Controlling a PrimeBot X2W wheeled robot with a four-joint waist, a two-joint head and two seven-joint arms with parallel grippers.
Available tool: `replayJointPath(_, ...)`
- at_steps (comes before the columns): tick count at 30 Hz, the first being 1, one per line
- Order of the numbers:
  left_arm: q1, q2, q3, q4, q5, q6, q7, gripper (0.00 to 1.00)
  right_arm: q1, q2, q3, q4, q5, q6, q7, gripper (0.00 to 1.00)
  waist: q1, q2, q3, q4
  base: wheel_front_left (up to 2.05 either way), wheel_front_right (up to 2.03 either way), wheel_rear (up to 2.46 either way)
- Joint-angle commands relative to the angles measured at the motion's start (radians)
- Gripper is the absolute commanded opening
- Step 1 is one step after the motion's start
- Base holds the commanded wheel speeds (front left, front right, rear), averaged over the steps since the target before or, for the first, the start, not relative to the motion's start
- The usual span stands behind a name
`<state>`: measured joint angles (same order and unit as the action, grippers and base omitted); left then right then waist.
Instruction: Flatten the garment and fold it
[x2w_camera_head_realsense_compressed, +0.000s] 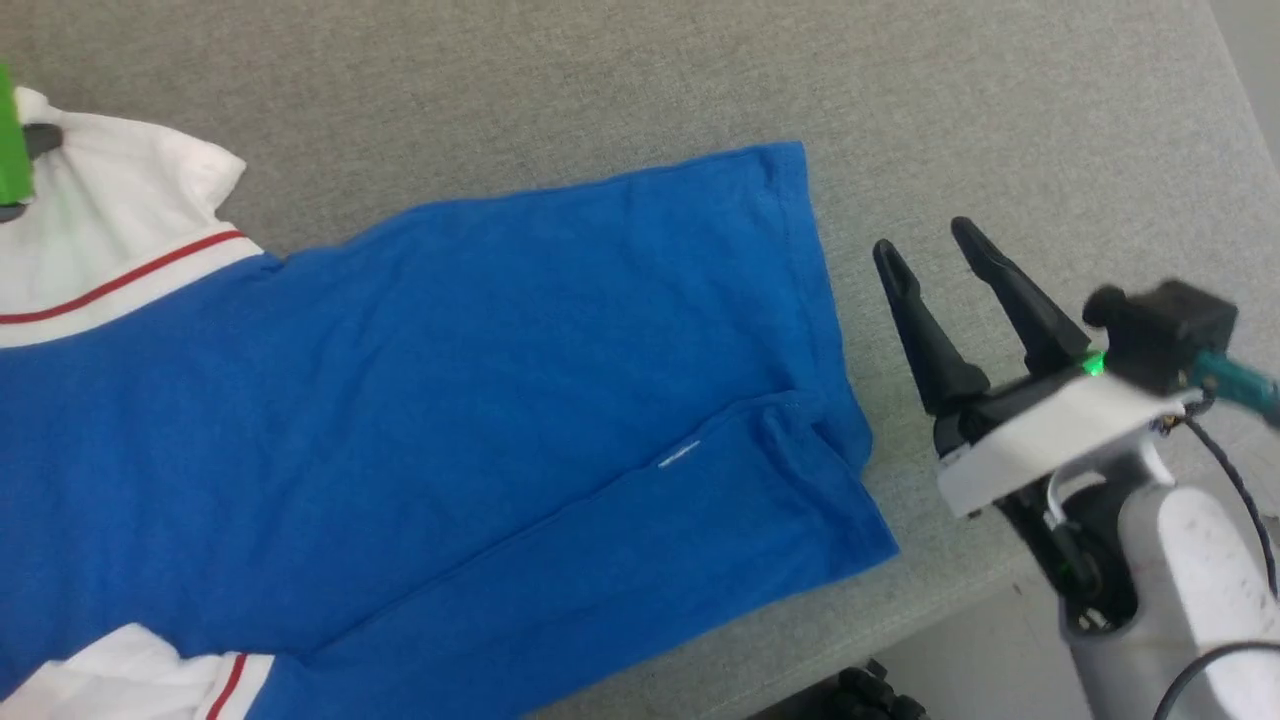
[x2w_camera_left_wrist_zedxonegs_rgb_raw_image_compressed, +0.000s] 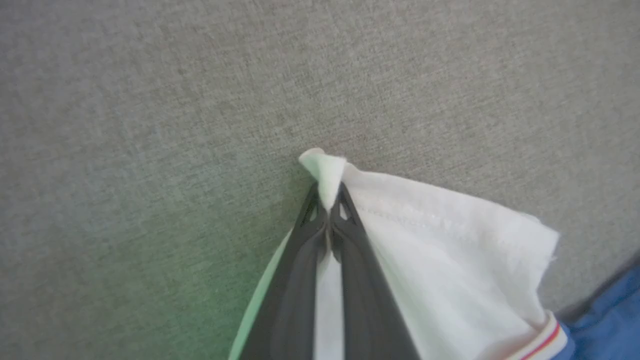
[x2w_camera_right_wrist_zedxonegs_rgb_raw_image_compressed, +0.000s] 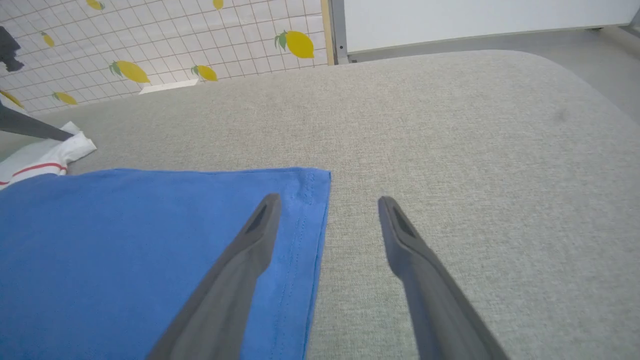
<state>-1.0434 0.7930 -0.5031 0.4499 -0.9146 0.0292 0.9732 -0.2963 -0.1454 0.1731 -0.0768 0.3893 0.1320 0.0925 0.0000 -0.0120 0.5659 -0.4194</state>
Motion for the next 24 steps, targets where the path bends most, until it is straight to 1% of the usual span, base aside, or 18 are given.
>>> replayJointPath(1, 0.067, -0.035, -0.031, 0.024, 0.000, 0.003, 0.004, 0.00, -0.039, -0.019, 0.006, 0.022, 0.035, -0.001, 0.037, 1.00, 0.0000, 0.0120, -0.028, 0.030, 0.00, 0.00, 0.00)
replayJointPath(3, 0.051, -0.046, -0.029, 0.017, 0.005, -0.001, -0.016, 0.00, -0.085, -0.055, 0.021, 0.064, 0.087, -0.001, 0.109, 1.00, 0.0000, 0.0120, -0.043, 0.053, 0.00, 0.00, 0.00)
replayJointPath(6, 0.023, -0.068, -0.030, 0.006, 0.014, -0.019, -0.055, 0.00, -0.162, -0.113, 0.045, 0.138, 0.163, -0.001, 0.232, 1.00, 0.0000, 0.0120, -0.062, 0.101, 0.00, 0.00, 0.00)
replayJointPath(9, -0.001, -0.078, -0.046, -0.008, 0.044, -0.038, -0.084, 0.00, -0.228, -0.151, 0.060, 0.195, 0.218, -0.001, 0.331, 1.00, 0.0000, 0.0120, -0.069, 0.145, 0.00, 0.00, 0.00)
replayJointPath(12, -0.017, -0.108, -0.043, -0.016, 0.036, -0.053, -0.113, 0.00, -0.291, -0.179, 0.070, 0.258, 0.266, -0.001, 0.446, 1.00, 0.0000, 0.0120, -0.070, 0.190, 0.00, 0.00, 0.00)
replayJointPath(14, -0.026, -0.121, -0.046, -0.022, 0.037, -0.063, -0.127, 0.00, -0.330, -0.193, 0.073, 0.305, 0.280, -0.001, 0.524, 1.00, 0.0000, 0.0120, -0.065, 0.215, 0.00, 0.00, 0.00)
replayJointPath(17, -0.037, -0.138, -0.048, -0.024, 0.034, -0.075, -0.143, 0.00, -0.391, -0.201, 0.081, 0.365, 0.272, -0.001, 0.588, 1.00, 0.0000, 0.0120, -0.054, 0.242, 0.00, 0.00, 0.00)
replayJointPath(18, -0.048, -0.153, -0.053, -0.027, 0.034, -0.088, -0.158, 0.00, -0.443, -0.194, 0.088, 0.432, 0.265, -0.001, 0.621, 1.00, 0.0000, 0.0120, -0.042, 0.262, 0.00, 0.00, 0.00)
replayJointPath(21, -0.055, -0.164, -0.054, -0.028, 0.030, -0.099, -0.172, 0.00, -0.476, -0.186, 0.110, 0.500, 0.262, -0.001, 0.663, 1.00, 0.0000, 0.0120, -0.034, 0.271, 0.00, 0.00, 0.00)
replayJointPath(23, -0.057, -0.170, -0.059, -0.028, 0.030, -0.105, -0.180, 0.00, -0.483, -0.189, 0.147, 0.562, 0.251, -0.001, 0.733, 1.00, 0.0000, 0.0120, -0.032, 0.275, 0.00, 0.00, 0.00)
replayJointPath(24, -0.057, -0.175, -0.061, -0.027, 0.030, -0.108, -0.183, 0.00, -0.482, -0.194, 0.168, 0.580, 0.243, -0.001, 0.760, 0.58, 0.0000, 0.0120, -0.033, 0.278, 0.00, 0.00, 0.00)
